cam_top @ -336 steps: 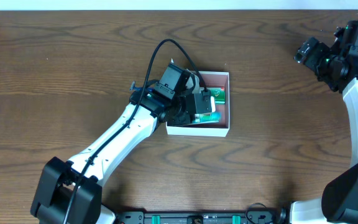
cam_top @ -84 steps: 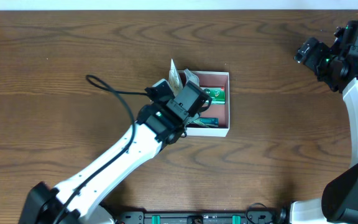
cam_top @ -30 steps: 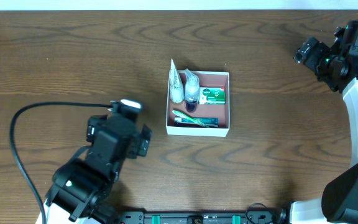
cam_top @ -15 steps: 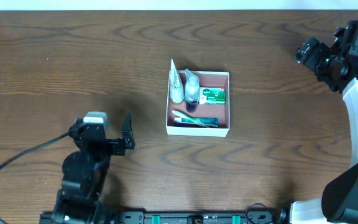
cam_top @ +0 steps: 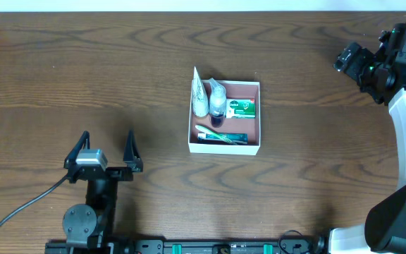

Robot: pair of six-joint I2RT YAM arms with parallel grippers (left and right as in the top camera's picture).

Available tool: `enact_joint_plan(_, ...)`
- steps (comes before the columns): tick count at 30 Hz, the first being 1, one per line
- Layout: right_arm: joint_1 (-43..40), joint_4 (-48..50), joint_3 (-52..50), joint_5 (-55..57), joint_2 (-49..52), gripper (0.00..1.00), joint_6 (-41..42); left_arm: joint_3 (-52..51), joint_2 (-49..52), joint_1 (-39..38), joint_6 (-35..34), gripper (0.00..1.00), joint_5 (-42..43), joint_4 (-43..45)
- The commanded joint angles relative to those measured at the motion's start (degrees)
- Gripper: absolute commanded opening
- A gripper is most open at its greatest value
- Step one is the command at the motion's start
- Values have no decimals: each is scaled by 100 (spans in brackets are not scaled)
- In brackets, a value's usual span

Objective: Pack container

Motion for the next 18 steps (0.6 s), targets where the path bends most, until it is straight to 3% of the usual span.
enact_joint_plan(1,-35,9,85,37,-79,99,-66,-175,-289,160,-28,98,229,33)
enact_joint_plan(6,-35,9,85,37,-79,99,-66,-501,-503,461,-31,98,737,125)
enact_joint_plan(18,-35,9,85,37,-79,99,-66,-1012,-503,474,-28,98,776,-11)
